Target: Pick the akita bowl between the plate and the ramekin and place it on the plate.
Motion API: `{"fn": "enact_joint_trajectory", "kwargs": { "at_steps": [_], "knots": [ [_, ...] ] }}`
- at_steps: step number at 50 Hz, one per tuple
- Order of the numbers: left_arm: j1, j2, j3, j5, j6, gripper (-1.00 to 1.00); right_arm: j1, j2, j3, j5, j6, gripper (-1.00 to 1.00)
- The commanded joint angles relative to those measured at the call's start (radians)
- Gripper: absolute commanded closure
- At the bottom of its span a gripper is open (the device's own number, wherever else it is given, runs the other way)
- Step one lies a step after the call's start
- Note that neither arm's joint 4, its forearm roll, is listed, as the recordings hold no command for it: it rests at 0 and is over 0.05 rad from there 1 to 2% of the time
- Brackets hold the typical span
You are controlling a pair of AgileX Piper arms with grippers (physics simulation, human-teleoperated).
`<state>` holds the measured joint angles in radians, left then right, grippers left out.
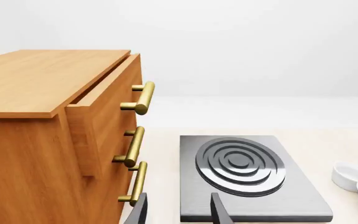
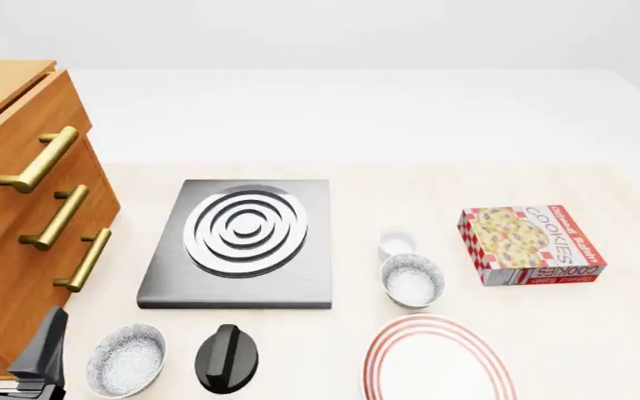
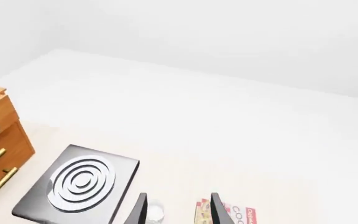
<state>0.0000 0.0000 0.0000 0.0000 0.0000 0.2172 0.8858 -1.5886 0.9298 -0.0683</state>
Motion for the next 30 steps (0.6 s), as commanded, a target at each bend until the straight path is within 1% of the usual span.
{"fn": "enact_joint_trajectory", "kwargs": {
  "at_steps": [1,2,3,4,5,7,8,10,11,12,13,14,16,17,18,19,21,22,25,26,27,29,30],
  "knots": [
    [0.0,0.0,0.0,0.0,0.0,-1.0,0.053,0.228,-0.162,0.171,0.068,-1.0],
    [0.0,0.0,0.0,0.0,0.0,-1.0,0.058,0.258,-0.16,0.188,0.058,-1.0],
    [0.0,0.0,0.0,0.0,0.0,-1.0,0.071,0.271,-0.163,0.189,0.071,-1.0],
    [0.0,0.0,0.0,0.0,0.0,-1.0,0.073,0.285,-0.172,0.192,0.069,-1.0],
    [0.0,0.0,0.0,0.0,0.0,-1.0,0.069,0.294,-0.171,0.19,0.037,-1.0],
    [0.0,0.0,0.0,0.0,0.0,-1.0,0.084,0.308,-0.17,0.205,0.054,-1.0],
    [0.0,0.0,0.0,0.0,0.0,-1.0,0.074,0.313,-0.162,0.212,0.037,-1.0],
    [0.0,0.0,0.0,0.0,0.0,-1.0,0.11,0.319,-0.175,0.227,0.079,-1.0],
    [0.0,0.0,0.0,0.0,0.0,-1.0,0.09,0.315,-0.171,0.232,0.054,-1.0],
    [0.0,0.0,0.0,0.0,0.0,-1.0,0.096,0.323,-0.173,0.238,0.06,-1.0],
    [0.0,0.0,0.0,0.0,0.0,-1.0,0.118,0.34,-0.168,0.252,0.084,-1.0],
    [0.0,0.0,0.0,0.0,0.0,-1.0,0.122,0.35,-0.167,0.266,0.092,-1.0],
    [0.0,0.0,0.0,0.0,0.0,-1.0,0.117,0.366,-0.183,0.279,0.095,-1.0],
    [0.0,0.0,0.0,0.0,0.0,-1.0,0.118,0.374,-0.178,0.281,0.087,-1.0],
    [0.0,0.0,0.0,0.0,0.0,-1.0,0.135,0.388,-0.169,0.285,0.102,-1.0],
    [0.0,0.0,0.0,0.0,0.0,-1.0,0.136,0.396,-0.165,0.286,0.106,-1.0],
    [0.0,0.0,0.0,0.0,0.0,-1.0,0.121,0.402,-0.14,0.288,0.053,-1.0],
    [0.0,0.0,0.0,0.0,0.0,-1.0,0.143,0.421,-0.161,0.289,0.085,-1.0],
    [0.0,0.0,0.0,0.0,0.0,-1.0,0.166,0.464,-0.164,0.289,0.104,-1.0],
    [0.0,0.0,0.0,0.0,0.0,-1.0,0.18,0.484,-0.171,0.289,0.129,-1.0],
    [0.0,0.0,0.0,0.0,0.0,-1.0,0.157,0.49,-0.167,0.287,0.091,-1.0],
    [0.0,0.0,0.0,0.0,0.0,-1.0,0.19,0.517,-0.168,0.282,0.131,-1.0],
    [0.0,0.0,0.0,0.0,0.0,-1.0,0.182,0.526,-0.168,0.278,0.119,-1.0]
  ]
}}
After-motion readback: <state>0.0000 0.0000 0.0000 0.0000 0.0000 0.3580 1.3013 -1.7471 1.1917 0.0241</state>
